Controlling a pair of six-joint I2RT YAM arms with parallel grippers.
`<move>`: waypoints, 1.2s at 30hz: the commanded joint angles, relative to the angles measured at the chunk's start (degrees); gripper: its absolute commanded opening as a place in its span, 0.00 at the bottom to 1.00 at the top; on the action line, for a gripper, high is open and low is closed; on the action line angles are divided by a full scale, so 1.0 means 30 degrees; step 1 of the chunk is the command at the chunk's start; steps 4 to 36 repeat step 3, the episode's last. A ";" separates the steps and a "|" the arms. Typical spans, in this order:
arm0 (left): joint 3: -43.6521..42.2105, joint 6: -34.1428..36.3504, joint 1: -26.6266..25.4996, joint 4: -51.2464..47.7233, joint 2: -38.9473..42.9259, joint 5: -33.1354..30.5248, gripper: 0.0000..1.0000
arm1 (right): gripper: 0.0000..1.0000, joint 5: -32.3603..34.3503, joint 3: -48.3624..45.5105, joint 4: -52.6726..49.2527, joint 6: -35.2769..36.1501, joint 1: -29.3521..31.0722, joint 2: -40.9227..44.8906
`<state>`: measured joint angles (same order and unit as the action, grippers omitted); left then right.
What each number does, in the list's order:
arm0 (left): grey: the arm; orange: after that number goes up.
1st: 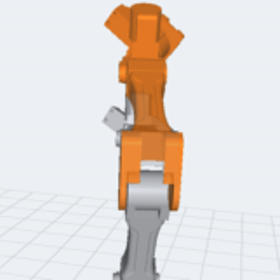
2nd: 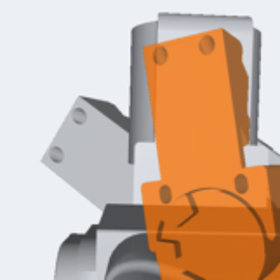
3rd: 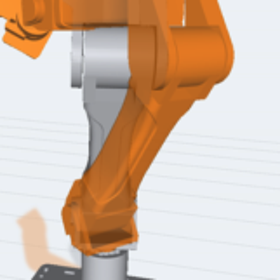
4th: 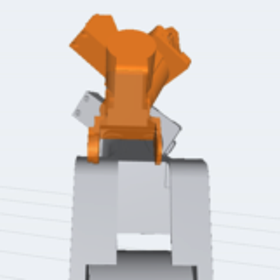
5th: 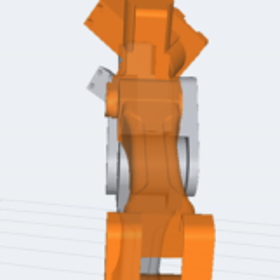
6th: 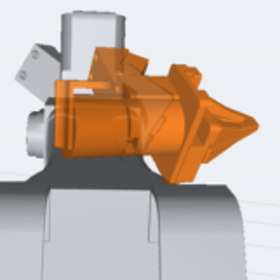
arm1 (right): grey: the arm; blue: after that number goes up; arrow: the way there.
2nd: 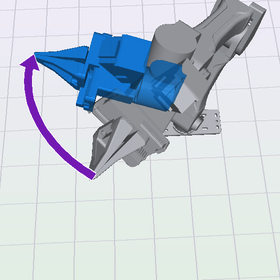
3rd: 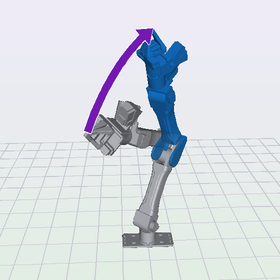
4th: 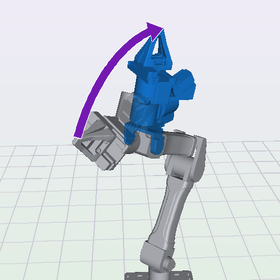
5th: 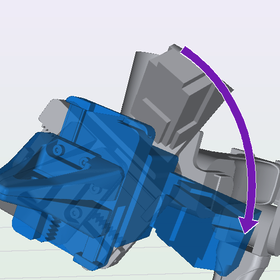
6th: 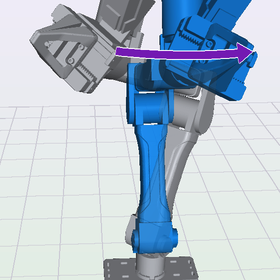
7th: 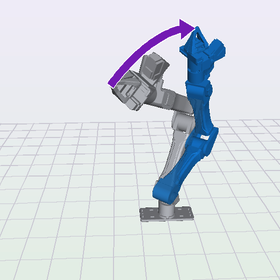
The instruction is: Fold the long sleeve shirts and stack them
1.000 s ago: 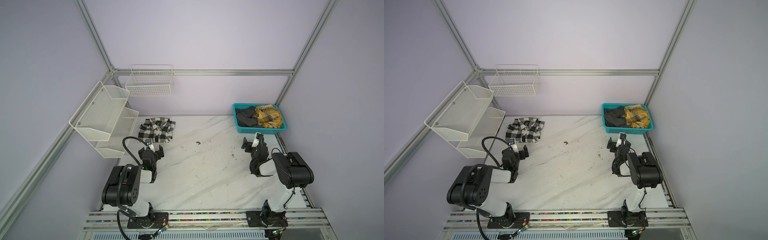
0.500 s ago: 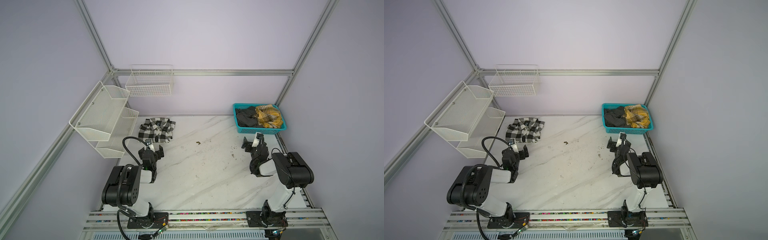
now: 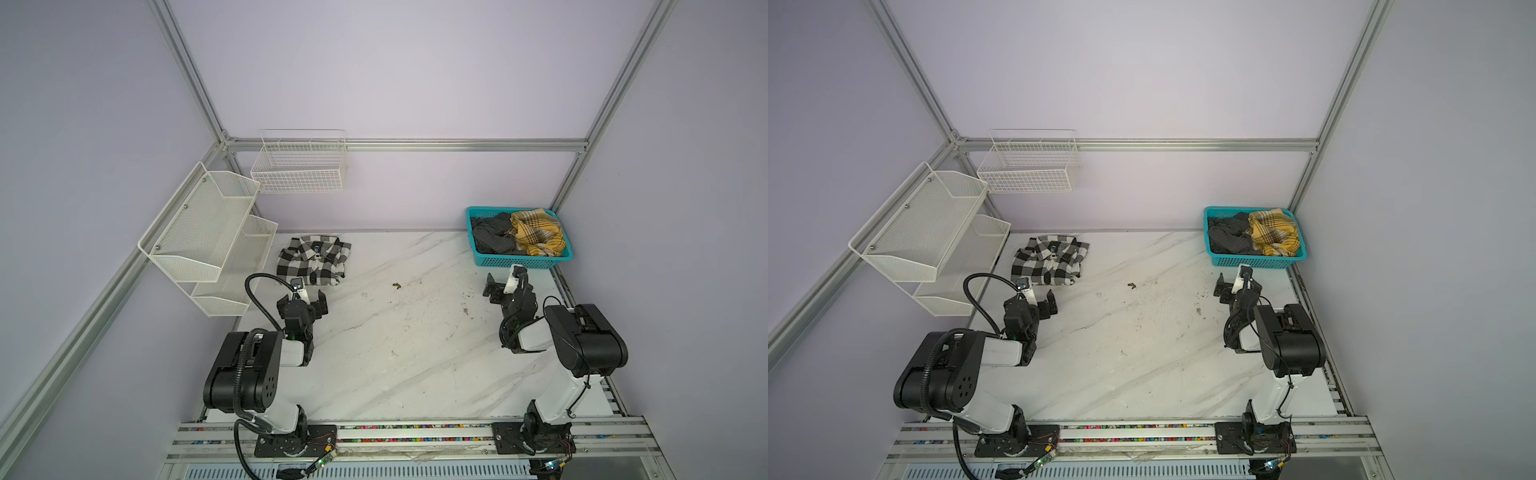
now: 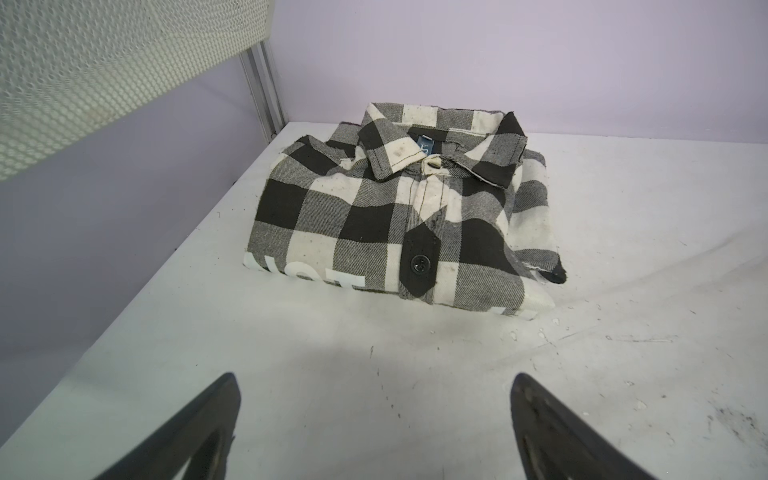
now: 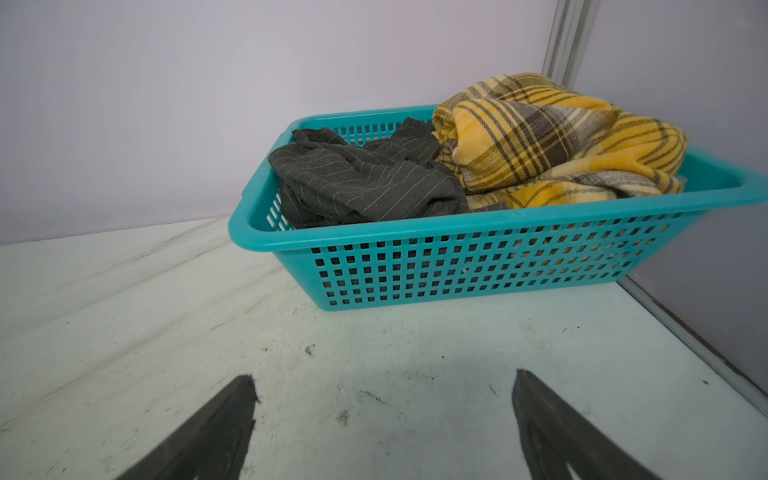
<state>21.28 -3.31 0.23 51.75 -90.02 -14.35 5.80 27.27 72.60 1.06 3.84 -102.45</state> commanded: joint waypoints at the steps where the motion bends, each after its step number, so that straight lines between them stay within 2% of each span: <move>1: -0.0010 0.0430 -0.0043 0.1032 0.0050 -0.0285 1.00 | 0.97 0.0005 -0.0082 0.1119 0.0636 0.0067 0.0132; 36: -0.0006 0.0427 -0.0045 0.1032 0.0072 -0.0277 1.00 | 0.97 -0.0176 -0.0093 0.0998 0.0654 0.0069 0.0180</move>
